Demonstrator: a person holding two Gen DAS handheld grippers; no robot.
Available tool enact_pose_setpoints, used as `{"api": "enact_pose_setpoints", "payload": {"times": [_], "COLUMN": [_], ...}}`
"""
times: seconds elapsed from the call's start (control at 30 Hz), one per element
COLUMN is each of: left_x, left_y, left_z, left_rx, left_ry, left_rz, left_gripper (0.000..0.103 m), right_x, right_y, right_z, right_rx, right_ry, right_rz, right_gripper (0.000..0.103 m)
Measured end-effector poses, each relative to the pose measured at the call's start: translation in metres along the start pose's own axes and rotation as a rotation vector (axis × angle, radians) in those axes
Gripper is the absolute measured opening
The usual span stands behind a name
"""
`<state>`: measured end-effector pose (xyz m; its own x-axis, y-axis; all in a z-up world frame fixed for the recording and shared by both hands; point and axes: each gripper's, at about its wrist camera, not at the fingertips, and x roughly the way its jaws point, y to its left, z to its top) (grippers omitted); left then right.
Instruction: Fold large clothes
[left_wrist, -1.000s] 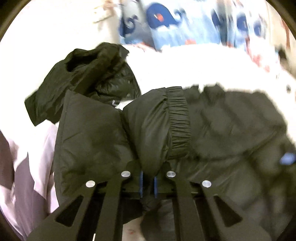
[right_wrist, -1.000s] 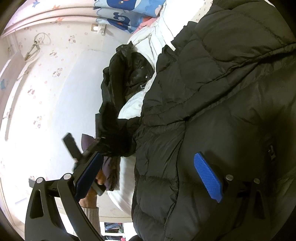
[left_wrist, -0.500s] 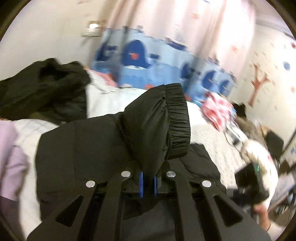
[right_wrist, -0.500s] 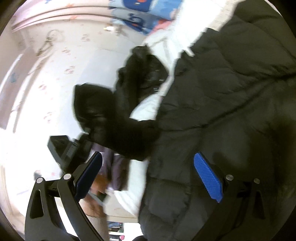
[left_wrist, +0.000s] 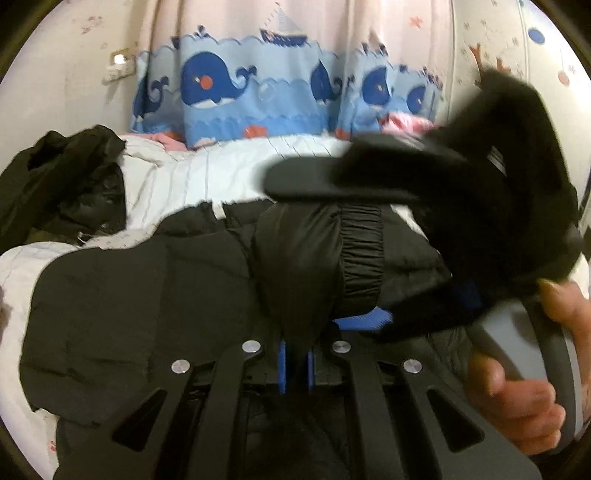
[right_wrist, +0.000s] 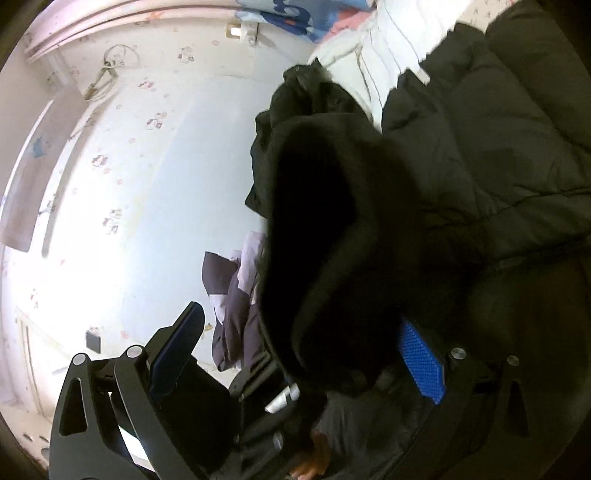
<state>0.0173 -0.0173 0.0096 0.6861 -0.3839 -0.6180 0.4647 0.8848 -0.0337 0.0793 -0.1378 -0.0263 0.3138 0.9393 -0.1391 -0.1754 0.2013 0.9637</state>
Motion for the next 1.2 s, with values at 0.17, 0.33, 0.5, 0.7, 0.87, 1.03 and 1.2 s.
{"api": "enact_pose_setpoints", "payload": {"times": [0.17, 0.33, 0.5, 0.7, 0.87, 1.03, 1.2], "left_x": [-0.011, -0.056, -0.113, -0.122, -0.109, -0.077, -0.045], "left_y": [0.015, 0.064, 0.134, 0.196, 0.2, 0.192, 0.18], "left_z": [-0.015, -0.005, -0.012, -0.043, -0.046, -0.045, -0.042], "left_rx": [-0.05, -0.192, -0.471, -0.755, -0.777, -0.75, -0.709], "left_ry": [-0.018, -0.151, -0.338, -0.337, -0.296, -0.208, -0.113], "left_rz": [0.044, 0.062, 0.117, 0.113, 0.123, 0.123, 0.137], "left_gripper": [0.056, 0.074, 0.092, 0.093, 0.093, 0.093, 0.093], "right_x": [0.001, -0.015, -0.011, -0.027, -0.071, -0.105, -0.14], "right_y": [-0.021, 0.007, 0.108, 0.196, 0.199, 0.135, 0.052], "right_z": [0.006, 0.022, 0.052, 0.078, 0.094, 0.11, 0.119], "right_rx": [-0.033, -0.157, -0.428, -0.608, -0.62, -0.56, -0.44], "right_ry": [-0.02, -0.105, -0.168, -0.223, -0.269, -0.236, -0.231], "right_rz": [-0.126, -0.219, -0.271, -0.314, -0.423, -0.593, -0.683], "right_gripper": [0.01, 0.007, 0.007, 0.007, 0.007, 0.007, 0.007]}}
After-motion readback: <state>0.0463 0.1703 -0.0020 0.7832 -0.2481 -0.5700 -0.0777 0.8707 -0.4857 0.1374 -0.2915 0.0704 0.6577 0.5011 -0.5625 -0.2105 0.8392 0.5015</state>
